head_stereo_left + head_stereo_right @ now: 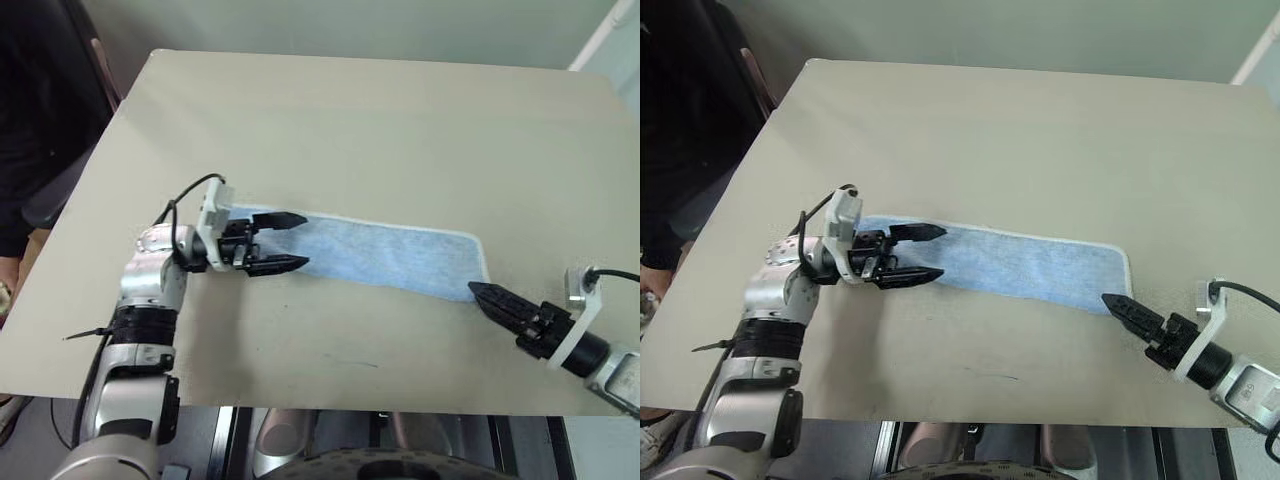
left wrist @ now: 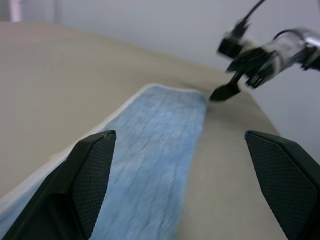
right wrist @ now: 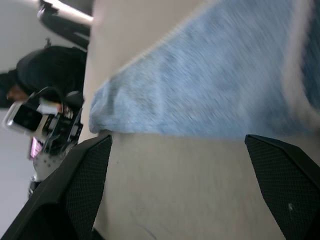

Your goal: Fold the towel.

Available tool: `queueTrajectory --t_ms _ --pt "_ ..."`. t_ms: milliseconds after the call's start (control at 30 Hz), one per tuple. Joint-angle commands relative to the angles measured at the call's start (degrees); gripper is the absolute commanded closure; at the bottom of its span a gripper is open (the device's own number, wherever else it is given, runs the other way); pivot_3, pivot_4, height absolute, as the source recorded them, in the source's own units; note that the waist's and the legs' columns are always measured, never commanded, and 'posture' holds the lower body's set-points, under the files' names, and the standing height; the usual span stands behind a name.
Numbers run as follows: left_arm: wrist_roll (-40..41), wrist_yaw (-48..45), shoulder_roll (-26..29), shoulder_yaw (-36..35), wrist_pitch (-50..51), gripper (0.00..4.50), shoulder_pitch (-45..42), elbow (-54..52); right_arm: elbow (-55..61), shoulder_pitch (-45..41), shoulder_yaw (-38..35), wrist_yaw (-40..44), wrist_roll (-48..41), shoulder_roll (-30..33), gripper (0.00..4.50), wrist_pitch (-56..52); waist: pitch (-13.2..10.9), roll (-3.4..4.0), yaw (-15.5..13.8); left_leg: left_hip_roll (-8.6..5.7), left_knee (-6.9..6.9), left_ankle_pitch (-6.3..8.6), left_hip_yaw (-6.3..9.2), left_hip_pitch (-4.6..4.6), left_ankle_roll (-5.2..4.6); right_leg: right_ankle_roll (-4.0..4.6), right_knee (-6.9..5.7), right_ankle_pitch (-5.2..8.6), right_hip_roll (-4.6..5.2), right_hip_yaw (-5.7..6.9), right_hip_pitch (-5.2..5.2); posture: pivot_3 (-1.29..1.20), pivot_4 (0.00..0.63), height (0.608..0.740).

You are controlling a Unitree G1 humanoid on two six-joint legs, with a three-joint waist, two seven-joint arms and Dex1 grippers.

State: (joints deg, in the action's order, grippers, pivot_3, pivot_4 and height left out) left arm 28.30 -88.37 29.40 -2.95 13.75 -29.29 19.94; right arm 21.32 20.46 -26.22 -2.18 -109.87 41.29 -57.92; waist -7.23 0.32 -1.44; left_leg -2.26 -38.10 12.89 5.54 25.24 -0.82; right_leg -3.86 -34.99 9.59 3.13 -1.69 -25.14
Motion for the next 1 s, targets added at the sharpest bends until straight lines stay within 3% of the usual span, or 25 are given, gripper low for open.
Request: queueTrajectory --t_ms 33,333,1000 --pt "1.3 -1.4 -0.2 0.7 0.0 0.04 0.8 -2.4 0.9 1.5 1.4 -2.1 -3.1 -0.3 0.0 2.3 0.0 0.0 0.0 0.0 0.0 0.0 0.0 0.0 0.0 0.0 0.0 0.0 0.0 0.0 0.0 0.0 0.15 0.74" --pt "1.5 -0.9 -1.3 1.4 -0.9 0.04 1.0 -2.0 0.2 0.5 3.7 -6.3 -3.1 -2.5 0.0 7.1 0.0 0.0 0.0 0.0 -0.07 0.06 0.0 0.0 -0.11 -0.04 0.01 -0.02 0.01 0.0 0.02 0.0 0.15 0.74" --pt "1.5 -0.9 -1.3 1.4 -0.9 0.04 1.0 -2.0 0.5 0.6 4.1 -6.4 -3.1 -2.3 0.0 7.8 0.0 0.0 0.0 0.0 -0.08 0.09 0.0 -0.01 -0.07 -0.03 0.02 -0.06 0.02 0.0 0.06 0.0 0.15 0.74"
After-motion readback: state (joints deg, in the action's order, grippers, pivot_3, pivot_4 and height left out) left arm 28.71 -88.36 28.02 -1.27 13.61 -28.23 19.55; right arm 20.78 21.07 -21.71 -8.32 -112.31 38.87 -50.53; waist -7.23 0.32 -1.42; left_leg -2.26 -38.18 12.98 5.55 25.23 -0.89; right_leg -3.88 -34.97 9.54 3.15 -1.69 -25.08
